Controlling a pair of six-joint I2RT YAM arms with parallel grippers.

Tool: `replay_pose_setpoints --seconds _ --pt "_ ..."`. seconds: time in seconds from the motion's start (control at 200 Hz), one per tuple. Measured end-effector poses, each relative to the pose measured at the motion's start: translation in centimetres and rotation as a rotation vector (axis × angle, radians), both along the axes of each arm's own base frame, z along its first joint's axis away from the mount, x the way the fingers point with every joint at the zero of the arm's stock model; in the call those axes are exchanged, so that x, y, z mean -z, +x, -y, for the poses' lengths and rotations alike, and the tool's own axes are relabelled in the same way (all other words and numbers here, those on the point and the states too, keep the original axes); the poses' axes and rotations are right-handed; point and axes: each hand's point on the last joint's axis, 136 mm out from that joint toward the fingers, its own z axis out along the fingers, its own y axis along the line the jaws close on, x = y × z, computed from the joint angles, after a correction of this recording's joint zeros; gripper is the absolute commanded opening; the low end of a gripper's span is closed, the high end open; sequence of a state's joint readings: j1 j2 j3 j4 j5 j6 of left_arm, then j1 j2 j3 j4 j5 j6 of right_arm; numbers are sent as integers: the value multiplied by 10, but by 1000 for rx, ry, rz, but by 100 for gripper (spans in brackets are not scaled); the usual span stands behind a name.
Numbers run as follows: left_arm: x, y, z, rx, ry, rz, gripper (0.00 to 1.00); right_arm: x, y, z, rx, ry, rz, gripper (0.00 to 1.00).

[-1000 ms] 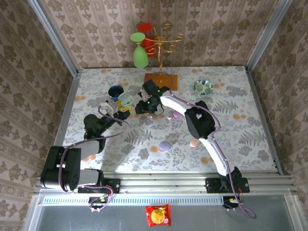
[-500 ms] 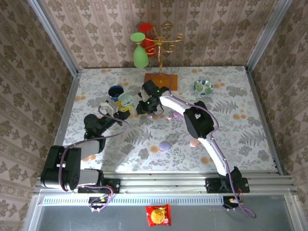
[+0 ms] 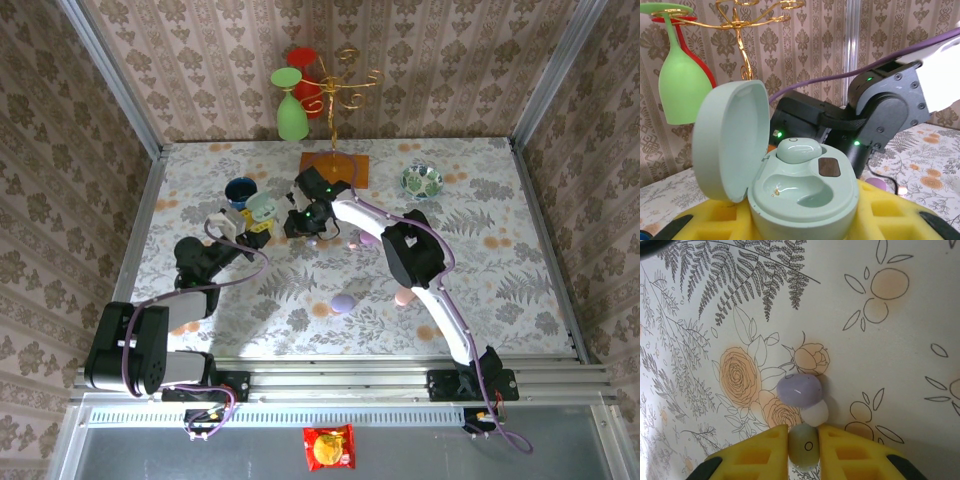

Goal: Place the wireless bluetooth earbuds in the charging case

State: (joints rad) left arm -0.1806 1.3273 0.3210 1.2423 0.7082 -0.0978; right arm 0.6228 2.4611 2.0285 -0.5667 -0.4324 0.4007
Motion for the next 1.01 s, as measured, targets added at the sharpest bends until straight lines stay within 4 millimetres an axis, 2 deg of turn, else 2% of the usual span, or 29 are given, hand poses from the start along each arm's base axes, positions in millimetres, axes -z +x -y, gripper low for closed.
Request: replay_pose_setpoints --seconds 0.125,0.24,0.485,0.585,0.785,0.885,1.005 --pt "2 2 0 -5 1 -7 36 -4 -12 19 35 -29 10 20" --pt "6 3 2 -16 14 -3 36 -17 -21 40 75 -40 48 20" --pt "25 2 24 -10 82 14 36 -73 -34 91 190 -24 183 19" --pt "32 1 34 4 108 18 36 -98 -42 106 219 -12 238 19" --pt "42 5 50 20 146 27 36 -143 -63 121 239 22 329 20" --pt "48 3 64 50 162 26 36 -164 -69 118 231 42 379 20" --pt "51 2 77 79 175 34 36 -174 -79 108 199 46 403 20"
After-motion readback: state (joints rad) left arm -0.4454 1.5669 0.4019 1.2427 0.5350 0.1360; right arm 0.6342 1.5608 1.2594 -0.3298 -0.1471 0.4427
